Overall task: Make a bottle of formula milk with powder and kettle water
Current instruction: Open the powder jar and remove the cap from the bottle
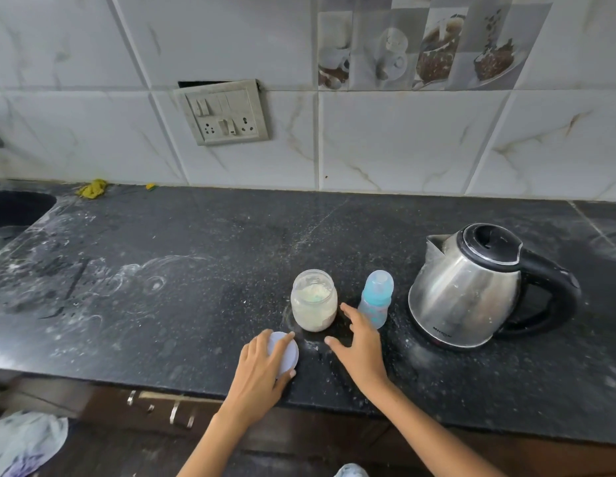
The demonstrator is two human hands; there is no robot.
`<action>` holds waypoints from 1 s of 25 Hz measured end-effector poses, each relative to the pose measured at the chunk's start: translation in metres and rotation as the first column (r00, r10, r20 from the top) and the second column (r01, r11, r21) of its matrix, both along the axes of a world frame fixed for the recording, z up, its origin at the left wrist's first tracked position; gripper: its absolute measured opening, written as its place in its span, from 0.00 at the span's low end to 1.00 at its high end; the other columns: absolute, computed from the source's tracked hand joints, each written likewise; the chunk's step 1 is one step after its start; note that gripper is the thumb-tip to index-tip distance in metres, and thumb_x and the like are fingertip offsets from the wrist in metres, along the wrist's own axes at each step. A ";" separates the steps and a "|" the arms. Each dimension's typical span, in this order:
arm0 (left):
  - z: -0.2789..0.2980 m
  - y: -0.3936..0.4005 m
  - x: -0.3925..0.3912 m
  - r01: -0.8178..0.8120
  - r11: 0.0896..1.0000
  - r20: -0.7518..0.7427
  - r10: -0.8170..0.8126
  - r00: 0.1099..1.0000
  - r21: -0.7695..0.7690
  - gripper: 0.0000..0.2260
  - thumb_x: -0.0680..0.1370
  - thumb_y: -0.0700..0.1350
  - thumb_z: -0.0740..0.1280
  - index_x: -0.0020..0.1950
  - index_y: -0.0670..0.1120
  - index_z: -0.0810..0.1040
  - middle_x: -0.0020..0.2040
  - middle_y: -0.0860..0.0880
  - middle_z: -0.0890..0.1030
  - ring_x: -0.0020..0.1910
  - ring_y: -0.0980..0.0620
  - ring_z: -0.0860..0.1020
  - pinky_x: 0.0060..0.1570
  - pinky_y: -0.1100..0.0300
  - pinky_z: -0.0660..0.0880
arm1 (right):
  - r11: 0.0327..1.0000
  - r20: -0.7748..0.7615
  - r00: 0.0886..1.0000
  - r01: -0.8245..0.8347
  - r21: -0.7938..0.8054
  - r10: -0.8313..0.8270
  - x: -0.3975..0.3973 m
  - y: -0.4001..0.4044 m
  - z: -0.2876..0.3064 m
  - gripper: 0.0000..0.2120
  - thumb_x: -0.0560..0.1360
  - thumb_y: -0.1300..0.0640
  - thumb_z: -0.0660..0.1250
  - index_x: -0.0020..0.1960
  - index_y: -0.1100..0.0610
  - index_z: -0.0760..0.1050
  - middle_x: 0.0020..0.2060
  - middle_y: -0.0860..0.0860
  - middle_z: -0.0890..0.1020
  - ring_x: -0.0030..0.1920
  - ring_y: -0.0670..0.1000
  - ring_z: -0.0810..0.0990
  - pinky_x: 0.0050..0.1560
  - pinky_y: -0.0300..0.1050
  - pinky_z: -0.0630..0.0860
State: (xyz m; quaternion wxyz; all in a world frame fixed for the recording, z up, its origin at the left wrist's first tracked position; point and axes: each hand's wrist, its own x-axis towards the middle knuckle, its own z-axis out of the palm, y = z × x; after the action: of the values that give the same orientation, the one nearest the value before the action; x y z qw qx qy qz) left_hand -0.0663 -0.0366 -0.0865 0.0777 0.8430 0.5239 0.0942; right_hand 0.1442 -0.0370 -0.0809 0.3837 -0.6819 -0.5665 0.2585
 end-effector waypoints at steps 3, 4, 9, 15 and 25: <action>-0.011 -0.002 -0.002 -0.012 1.000 0.000 0.012 1.000 -0.024 0.26 0.78 0.63 0.50 0.72 0.53 0.64 0.69 0.40 0.69 0.64 0.39 0.71 0.61 0.47 0.69 | 0.994 0.000 1.000 0.008 0.110 -0.008 0.006 -0.011 0.001 0.20 0.70 0.63 0.75 0.61 0.58 0.78 0.57 0.50 0.81 0.58 0.49 0.79 0.58 0.51 0.79; -0.007 -0.003 0.000 -0.023 0.999 0.039 0.024 0.999 -0.025 0.26 0.78 0.63 0.50 0.72 0.52 0.65 0.70 0.40 0.69 0.66 0.40 0.69 0.63 0.48 0.68 | 0.991 -0.015 1.000 0.020 0.129 -0.018 0.007 -0.013 0.001 0.17 0.70 0.64 0.74 0.58 0.58 0.79 0.54 0.49 0.82 0.55 0.48 0.80 0.55 0.49 0.80; 0.037 -0.016 0.038 0.115 0.986 0.323 -0.148 0.935 0.117 0.16 0.80 0.52 0.59 0.65 0.46 0.72 0.62 0.48 0.74 0.60 0.51 0.72 0.58 0.51 0.72 | 0.960 -0.135 0.977 0.191 0.203 -0.166 0.018 -0.031 0.008 0.10 0.70 0.62 0.76 0.49 0.55 0.79 0.45 0.50 0.81 0.43 0.47 0.82 0.40 0.34 0.80; 0.068 0.007 0.120 0.220 0.975 0.646 -0.147 0.749 -0.033 0.26 0.79 0.46 0.64 0.75 0.46 0.58 0.76 0.49 0.57 0.75 0.56 0.53 0.71 0.67 0.52 | 0.948 -0.251 0.928 0.307 0.090 -0.276 0.046 -0.014 0.002 0.33 0.68 0.54 0.77 0.68 0.58 0.67 0.61 0.49 0.73 0.60 0.46 0.74 0.58 0.40 0.74; 0.080 0.084 0.151 0.411 0.892 0.674 -0.190 0.714 -0.185 0.26 0.74 0.40 0.70 0.69 0.54 0.67 0.60 0.55 0.77 0.56 0.56 0.77 0.55 0.52 0.76 | 0.996 -0.524 0.848 -0.086 0.015 0.081 0.079 0.016 0.017 0.24 0.73 0.59 0.73 0.67 0.56 0.70 0.59 0.53 0.80 0.61 0.49 0.79 0.61 0.46 0.76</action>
State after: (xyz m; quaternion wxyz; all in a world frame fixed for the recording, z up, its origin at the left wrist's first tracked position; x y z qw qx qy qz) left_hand 0.0845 0.0472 -0.0064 0.4018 0.8100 0.3273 0.2743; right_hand 0.2230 -0.0206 -0.0643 0.5088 -0.5620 -0.4685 0.4536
